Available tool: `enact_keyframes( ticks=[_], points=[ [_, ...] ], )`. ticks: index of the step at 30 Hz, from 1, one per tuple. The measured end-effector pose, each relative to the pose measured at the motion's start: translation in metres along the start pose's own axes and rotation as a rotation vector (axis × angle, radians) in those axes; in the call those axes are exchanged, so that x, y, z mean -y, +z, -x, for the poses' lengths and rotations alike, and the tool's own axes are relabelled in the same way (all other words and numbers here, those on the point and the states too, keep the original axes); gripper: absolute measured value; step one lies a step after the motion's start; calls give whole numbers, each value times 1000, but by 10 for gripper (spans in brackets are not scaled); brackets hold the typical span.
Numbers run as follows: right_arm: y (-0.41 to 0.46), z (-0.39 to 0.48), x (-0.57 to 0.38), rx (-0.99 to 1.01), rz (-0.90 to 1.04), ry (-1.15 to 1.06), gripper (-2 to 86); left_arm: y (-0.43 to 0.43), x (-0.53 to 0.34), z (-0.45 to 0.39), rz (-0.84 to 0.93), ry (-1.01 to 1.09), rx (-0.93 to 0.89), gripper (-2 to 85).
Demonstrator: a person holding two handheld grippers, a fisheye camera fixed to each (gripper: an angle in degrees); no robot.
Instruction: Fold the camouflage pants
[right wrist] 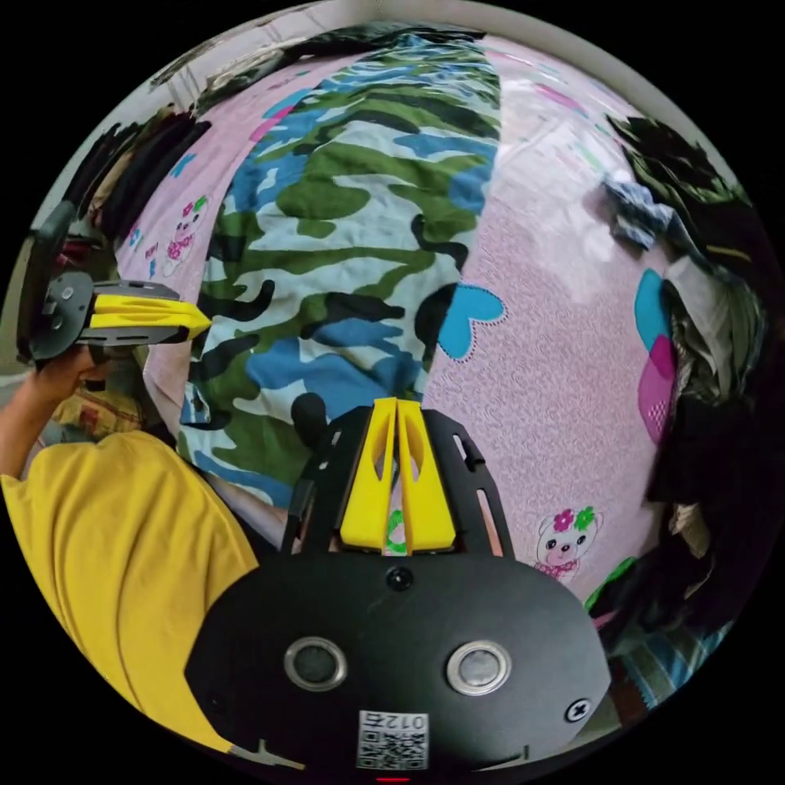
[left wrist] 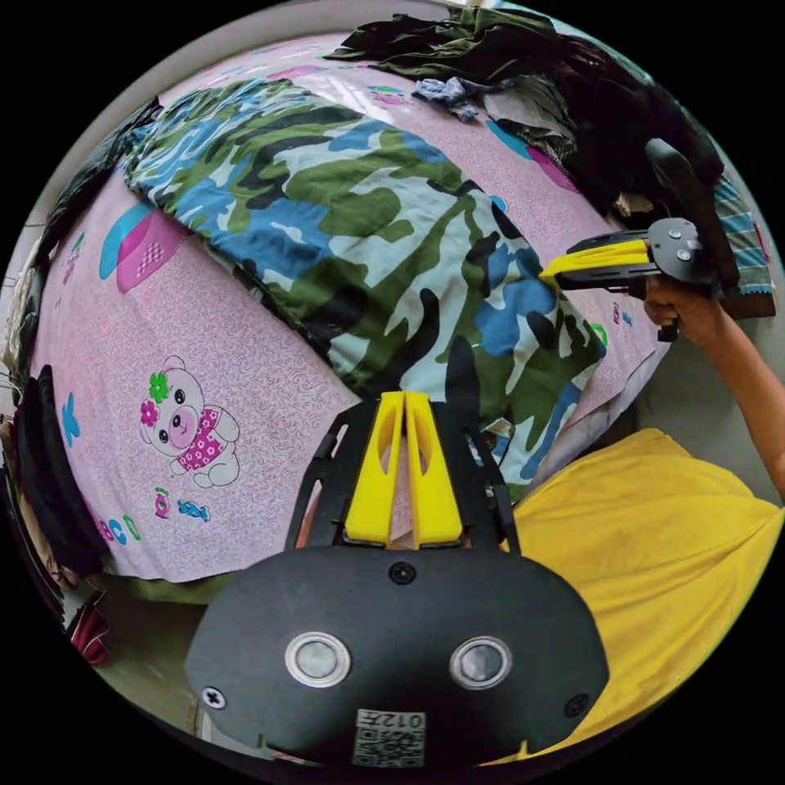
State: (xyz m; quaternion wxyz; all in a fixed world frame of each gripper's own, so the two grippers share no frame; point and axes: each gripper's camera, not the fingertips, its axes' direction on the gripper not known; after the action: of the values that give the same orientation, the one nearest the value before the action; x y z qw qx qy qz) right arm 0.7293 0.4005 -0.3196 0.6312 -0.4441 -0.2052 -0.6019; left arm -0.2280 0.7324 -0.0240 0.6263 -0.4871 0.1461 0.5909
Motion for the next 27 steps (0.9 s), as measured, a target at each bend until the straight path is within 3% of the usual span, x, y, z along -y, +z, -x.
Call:
enact_keyframes(
  ticks=[5,12,22,27],
  points=[
    [-7,29,-5,74,-106,-94,-1,-12,0,-30,-106,61,-2,5],
    [29,68,-3,88,-84,-236,0,37,12,-45,85,100,0,5],
    [55,17,-37,88,-44,-166,0,50,-13,-25,8,37,-96,4],
    [65,13,-36,83,-25,-164,1,23,4,-4,-125,31,-11,5]
  ],
)
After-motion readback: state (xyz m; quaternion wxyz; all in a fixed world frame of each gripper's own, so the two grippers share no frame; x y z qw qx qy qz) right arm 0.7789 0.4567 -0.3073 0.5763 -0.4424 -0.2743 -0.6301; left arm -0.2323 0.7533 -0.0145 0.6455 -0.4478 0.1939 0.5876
